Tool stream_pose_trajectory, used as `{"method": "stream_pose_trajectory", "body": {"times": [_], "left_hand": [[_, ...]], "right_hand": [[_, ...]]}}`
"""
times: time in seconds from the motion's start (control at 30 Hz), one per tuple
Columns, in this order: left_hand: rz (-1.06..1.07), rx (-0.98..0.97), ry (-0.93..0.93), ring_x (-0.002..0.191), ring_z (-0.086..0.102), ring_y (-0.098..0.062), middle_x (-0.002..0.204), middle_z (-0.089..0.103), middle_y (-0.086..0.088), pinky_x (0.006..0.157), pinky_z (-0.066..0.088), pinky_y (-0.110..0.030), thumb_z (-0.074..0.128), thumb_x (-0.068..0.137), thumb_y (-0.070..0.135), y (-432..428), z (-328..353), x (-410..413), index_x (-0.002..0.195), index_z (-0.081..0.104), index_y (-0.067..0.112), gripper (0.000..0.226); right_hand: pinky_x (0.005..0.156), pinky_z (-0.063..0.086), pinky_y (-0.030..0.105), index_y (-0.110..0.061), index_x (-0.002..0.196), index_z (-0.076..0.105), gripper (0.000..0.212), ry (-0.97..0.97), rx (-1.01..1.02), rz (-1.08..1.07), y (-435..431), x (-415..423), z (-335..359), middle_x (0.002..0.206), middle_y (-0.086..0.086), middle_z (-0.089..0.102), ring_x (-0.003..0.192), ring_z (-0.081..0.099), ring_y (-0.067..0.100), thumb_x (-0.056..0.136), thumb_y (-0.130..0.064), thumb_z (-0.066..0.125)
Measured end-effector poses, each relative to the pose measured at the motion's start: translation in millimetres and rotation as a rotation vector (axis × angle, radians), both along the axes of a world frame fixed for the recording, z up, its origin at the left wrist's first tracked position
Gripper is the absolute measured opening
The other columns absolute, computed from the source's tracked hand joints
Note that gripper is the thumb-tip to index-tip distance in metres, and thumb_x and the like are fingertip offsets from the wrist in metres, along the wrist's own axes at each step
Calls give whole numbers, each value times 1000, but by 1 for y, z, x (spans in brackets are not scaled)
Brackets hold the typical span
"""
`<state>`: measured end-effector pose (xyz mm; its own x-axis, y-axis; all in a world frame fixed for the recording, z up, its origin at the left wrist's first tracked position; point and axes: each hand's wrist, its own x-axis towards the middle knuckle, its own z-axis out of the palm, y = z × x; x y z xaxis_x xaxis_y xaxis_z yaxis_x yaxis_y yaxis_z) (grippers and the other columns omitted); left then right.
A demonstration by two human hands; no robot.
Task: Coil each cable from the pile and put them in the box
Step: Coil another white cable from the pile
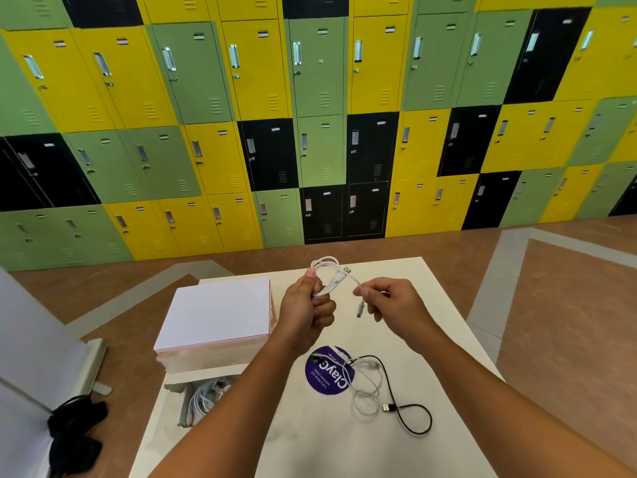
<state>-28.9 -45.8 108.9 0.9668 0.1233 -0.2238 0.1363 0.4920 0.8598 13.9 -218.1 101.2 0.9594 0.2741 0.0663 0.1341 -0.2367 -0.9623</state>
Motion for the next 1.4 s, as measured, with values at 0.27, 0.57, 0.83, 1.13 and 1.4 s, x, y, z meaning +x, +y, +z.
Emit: {"method": "stream_pose_trajectory", "body": {"times": [0.27,0.57,0.83,1.13,1.4], "left_hand": [[-11,121,-96,46,27,-9,55,35,0,45,22,-23,31,109,34,-16,-2,0,79,42,13,39],[12,446,-171,50,36,-10,61,44,-2,48,31,-25,33,109,38,-25,-13,0,101,60,14,37],[-27,443,-157,50,33,-12,61,41,-4,49,30,-25,32,109,38,-21,-13,2,91,47,9,37],[-84,325,-162,51,26,-11,59,34,0,50,23,-26,33,109,37,-16,-10,-1,95,46,9,35],[-134,392,-151,51,30,-11,62,35,-2,49,25,-24,35,108,39,-17,-8,-2,87,47,11,37]], "right_hand": [[79,60,40,-3,111,72,22,284,461,-41,23,-8,0,91,15,73,84,68,26,101,-3,52],[87,59,41,-9,116,70,22,217,562,23,28,-16,1,109,14,75,103,71,30,98,-6,58],[92,59,42,5,116,67,25,308,738,-47,28,-14,3,110,22,73,104,70,38,91,5,61],[84,59,39,7,116,66,34,385,889,-115,27,-17,5,110,25,72,99,71,34,92,-17,63],[74,61,39,1,107,64,22,450,899,-295,31,-17,6,100,22,73,87,73,30,99,-19,58]]}}
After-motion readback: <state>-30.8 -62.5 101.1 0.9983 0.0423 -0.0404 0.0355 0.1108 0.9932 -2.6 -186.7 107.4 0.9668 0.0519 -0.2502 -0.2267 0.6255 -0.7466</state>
